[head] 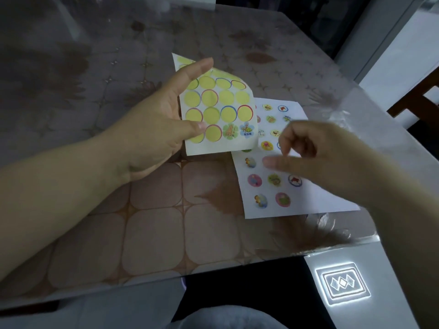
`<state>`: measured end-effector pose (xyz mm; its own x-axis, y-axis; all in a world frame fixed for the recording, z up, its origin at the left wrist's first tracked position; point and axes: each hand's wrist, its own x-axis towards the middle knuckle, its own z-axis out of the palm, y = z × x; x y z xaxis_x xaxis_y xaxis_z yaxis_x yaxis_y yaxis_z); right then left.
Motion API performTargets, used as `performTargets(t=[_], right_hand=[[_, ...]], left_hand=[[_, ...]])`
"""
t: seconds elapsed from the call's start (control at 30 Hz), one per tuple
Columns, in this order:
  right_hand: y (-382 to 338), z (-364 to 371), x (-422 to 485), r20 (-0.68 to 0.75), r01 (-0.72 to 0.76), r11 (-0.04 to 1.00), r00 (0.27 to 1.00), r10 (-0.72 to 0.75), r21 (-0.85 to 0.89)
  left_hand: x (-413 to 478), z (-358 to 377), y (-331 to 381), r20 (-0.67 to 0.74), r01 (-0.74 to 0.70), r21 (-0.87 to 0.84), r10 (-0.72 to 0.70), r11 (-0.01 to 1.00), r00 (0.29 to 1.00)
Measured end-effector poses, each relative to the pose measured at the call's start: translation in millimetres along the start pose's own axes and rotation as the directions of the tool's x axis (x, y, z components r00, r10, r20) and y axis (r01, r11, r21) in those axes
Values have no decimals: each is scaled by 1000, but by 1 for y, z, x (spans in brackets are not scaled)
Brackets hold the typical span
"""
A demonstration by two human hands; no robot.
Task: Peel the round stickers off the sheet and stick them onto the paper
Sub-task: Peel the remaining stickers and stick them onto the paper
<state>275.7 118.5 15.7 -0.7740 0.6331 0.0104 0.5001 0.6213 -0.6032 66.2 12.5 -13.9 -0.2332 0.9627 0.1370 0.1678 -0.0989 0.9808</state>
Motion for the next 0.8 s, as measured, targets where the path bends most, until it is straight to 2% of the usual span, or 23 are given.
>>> performTargets(t=[0.17, 0.23, 0.33, 0.4, 0.5, 0.63, 0.8], right_hand=[[-20, 21, 23, -279, 224, 974, 933, -226, -40], [-17, 32, 30, -330, 211, 977, 922, -205, -17], [-15, 39, 33, -295, 131, 976, 953, -75, 173], [-16, 38, 30, -258, 145, 959, 963, -80, 244], [-21, 41, 26, -257, 226, 956, 950, -174, 187], [-21, 44, 26, -280, 292, 930, 933, -225, 225], [-17, 46, 29, -416, 325, 928, 881, -226, 182]], left_hand=[[-2, 7, 6, -13, 26, -143, -28, 989, 1000], [-2, 5, 6, -11, 26, -182, -29, 983, 1000], [-2, 3, 4, -2, 26, -190, -26, 981, 1000], [-2, 3, 2, 13, 25, -189, -23, 982, 1000], [-2, 6, 2, 25, -19, -141, 22, 990, 999], [0, 7, 1, -26, -95, -28, 94, 995, 995], [0, 7, 3, -65, -126, -21, 124, 992, 990]])
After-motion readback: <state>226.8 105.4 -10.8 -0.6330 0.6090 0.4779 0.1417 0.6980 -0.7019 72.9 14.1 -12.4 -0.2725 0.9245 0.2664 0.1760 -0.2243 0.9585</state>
